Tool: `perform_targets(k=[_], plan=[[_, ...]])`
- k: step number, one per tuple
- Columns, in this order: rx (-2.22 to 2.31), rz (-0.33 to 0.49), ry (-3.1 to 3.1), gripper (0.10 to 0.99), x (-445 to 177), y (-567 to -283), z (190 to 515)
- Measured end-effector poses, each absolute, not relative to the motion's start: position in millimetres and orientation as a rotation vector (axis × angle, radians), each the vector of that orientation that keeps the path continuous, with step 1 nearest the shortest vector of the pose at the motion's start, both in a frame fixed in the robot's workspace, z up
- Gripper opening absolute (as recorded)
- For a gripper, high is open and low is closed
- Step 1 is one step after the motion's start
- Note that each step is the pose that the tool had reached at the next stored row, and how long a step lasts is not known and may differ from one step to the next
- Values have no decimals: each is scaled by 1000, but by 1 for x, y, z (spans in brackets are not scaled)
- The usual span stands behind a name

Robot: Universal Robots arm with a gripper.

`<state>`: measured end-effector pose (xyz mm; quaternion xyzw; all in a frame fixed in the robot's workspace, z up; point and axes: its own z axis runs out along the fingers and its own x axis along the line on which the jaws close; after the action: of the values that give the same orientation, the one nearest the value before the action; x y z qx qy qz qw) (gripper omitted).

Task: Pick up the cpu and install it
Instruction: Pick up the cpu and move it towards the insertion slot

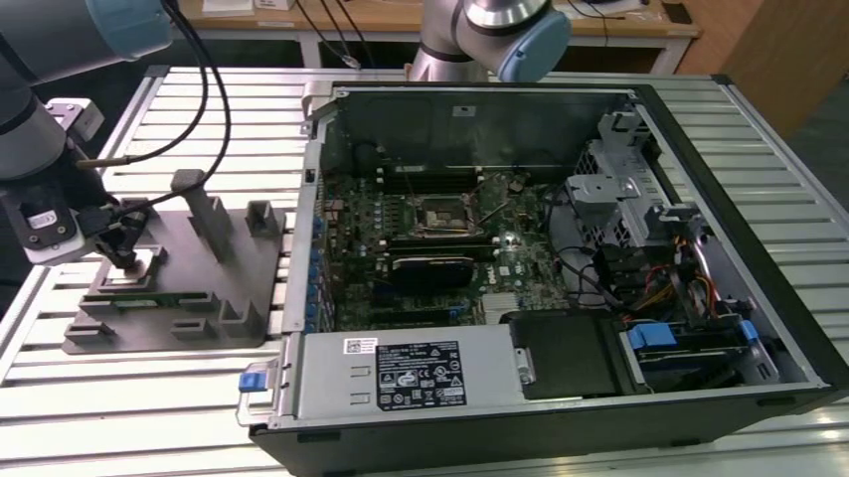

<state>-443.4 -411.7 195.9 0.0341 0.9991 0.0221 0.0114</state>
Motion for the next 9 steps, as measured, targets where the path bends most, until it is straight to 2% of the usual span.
perform_targets(k=[6,8,9], plan=[[106,69,3116,114,-443,-412,196],[106,69,3116,231,-443,-412,196],[106,69,3116,231,-443,-412,196]])
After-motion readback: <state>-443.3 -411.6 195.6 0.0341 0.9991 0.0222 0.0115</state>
